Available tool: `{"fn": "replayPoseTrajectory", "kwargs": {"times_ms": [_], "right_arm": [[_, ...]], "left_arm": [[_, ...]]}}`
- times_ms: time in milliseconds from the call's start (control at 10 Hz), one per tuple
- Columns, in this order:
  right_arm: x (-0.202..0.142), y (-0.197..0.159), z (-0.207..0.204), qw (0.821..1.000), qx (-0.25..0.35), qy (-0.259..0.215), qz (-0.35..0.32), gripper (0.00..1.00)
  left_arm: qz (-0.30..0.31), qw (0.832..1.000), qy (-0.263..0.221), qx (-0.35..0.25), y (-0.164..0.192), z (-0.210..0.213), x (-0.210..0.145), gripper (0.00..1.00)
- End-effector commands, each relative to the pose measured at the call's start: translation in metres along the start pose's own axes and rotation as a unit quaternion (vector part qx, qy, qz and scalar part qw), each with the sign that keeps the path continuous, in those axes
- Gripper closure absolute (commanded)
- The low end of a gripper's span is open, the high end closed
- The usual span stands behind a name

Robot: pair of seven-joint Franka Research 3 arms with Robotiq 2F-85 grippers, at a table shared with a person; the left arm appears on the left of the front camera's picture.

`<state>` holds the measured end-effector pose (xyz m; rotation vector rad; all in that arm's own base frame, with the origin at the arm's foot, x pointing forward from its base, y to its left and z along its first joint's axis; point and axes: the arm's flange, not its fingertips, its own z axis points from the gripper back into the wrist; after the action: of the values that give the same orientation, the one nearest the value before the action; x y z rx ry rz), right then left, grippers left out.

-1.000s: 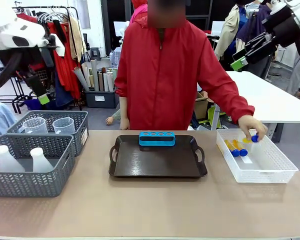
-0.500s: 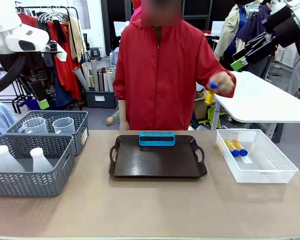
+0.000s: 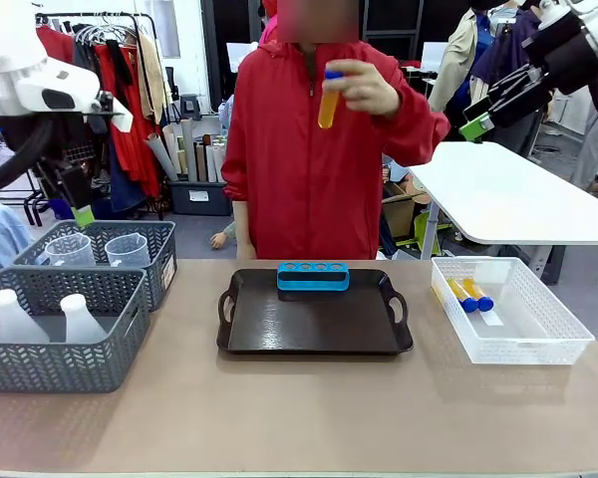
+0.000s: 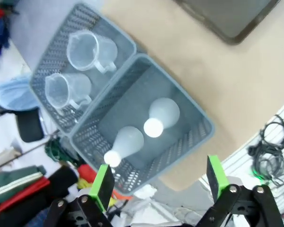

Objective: Prepare the laboratory tools.
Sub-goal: Pick up one Small flask and place it on the Handle tray.

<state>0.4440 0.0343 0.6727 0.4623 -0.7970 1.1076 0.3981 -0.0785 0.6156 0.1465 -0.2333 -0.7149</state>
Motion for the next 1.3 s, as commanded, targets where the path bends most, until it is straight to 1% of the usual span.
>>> {"fn": "replayPoseTrajectory", "kwargs": {"times_ms": [0, 100, 200, 400, 500, 600, 700, 900, 1200], "right_arm": [[0.001, 0.000, -0.001, 1.000, 0.002, -0.004, -0.001, 0.00], [0.001, 0.000, -0.001, 1.000, 0.002, -0.004, -0.001, 0.00], [0.001, 0.000, -0.001, 1.000, 0.002, -0.004, -0.001, 0.00], [0.001, 0.000, -0.001, 1.000, 0.002, -0.004, -0.001, 0.00], [0.001, 0.000, -0.001, 1.000, 0.002, -0.004, -0.001, 0.00], [0.001, 0.000, -0.001, 1.000, 0.002, -0.004, -0.001, 0.00], [0.001, 0.000, -0.001, 1.000, 0.002, -0.004, -0.001, 0.00], [0.001, 0.000, -0.001, 1.000, 0.002, -0.004, -0.001, 0.00], [0.001, 0.000, -0.001, 1.000, 0.002, -0.004, -0.001, 0.00]], "left_arm": [[0.063, 0.997, 0.040, 0.008, 0.002, -0.026, -0.010, 0.00], [0.100, 0.993, 0.056, 0.015, 0.001, -0.043, -0.017, 0.00], [0.122, 0.990, 0.065, 0.015, 0.002, -0.058, -0.023, 0.00], [0.165, 0.983, 0.077, 0.001, 0.001, -0.089, -0.036, 0.00], [0.171, 0.983, 0.073, -0.009, 0.000, -0.108, -0.039, 0.00], [0.182, 0.981, 0.067, -0.020, -0.001, -0.123, -0.038, 0.00], [0.208, 0.976, 0.066, -0.023, 0.004, -0.132, -0.037, 0.00], [0.252, 0.964, 0.075, -0.026, 0.010, -0.158, -0.031, 0.00], [0.291, 0.954, 0.069, -0.030, 0.026, -0.184, -0.026, 0.00]]}}
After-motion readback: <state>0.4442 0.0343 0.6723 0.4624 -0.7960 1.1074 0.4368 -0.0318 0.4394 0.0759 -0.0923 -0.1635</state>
